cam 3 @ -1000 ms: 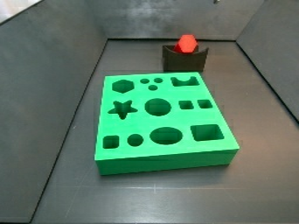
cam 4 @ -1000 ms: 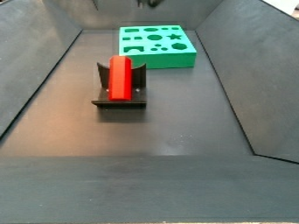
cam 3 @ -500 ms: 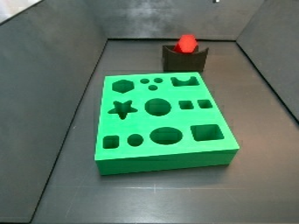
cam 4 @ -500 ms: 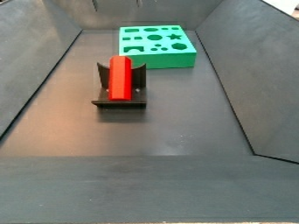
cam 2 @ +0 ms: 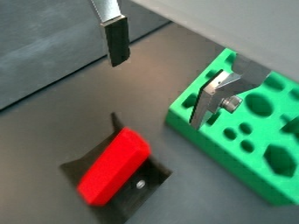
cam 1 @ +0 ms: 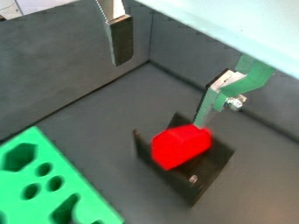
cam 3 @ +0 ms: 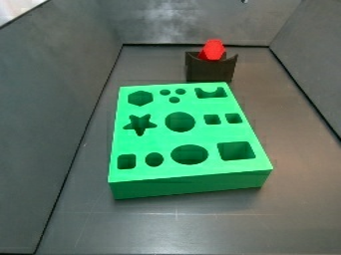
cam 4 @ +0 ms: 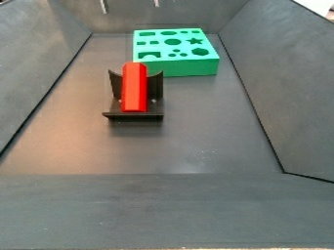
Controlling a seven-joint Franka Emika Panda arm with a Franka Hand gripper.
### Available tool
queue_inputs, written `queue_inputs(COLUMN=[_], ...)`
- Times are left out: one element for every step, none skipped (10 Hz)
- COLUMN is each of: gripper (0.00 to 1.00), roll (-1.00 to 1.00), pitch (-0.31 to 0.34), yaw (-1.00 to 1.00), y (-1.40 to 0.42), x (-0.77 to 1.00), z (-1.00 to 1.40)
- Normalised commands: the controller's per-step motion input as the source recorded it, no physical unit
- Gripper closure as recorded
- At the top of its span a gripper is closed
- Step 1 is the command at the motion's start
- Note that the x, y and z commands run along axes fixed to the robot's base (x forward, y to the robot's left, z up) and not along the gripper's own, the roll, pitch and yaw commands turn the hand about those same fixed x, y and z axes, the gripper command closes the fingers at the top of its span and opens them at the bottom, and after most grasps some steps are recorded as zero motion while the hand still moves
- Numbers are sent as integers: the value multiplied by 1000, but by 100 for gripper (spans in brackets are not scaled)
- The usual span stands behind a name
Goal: Pick up the hexagon object. Move up. Place the hexagon object on the fixture. Regrasp the hexagon object. Move to above the board. Insert the hexagon object.
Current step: Regrasp the hexagon object.
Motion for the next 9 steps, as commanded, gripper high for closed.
queue_inputs(gripper=[0,0,0,0,0,0,0,0,0], roll=[1000,1000,1000,1000,1000,1000,1000,1000,1000], pitch=[-39,-39,-37,-33,-32,-23,-13,-2,9], yaw=[31,31,32,33,33,34,36,38,40], y=[-18,-17,-15,-19,-22,-21,-22,-27,-28], x=[-32,-29,-21,-9,3,21,35,47,53], z=[3,8,7,7,3,-9,-11,-12,-11])
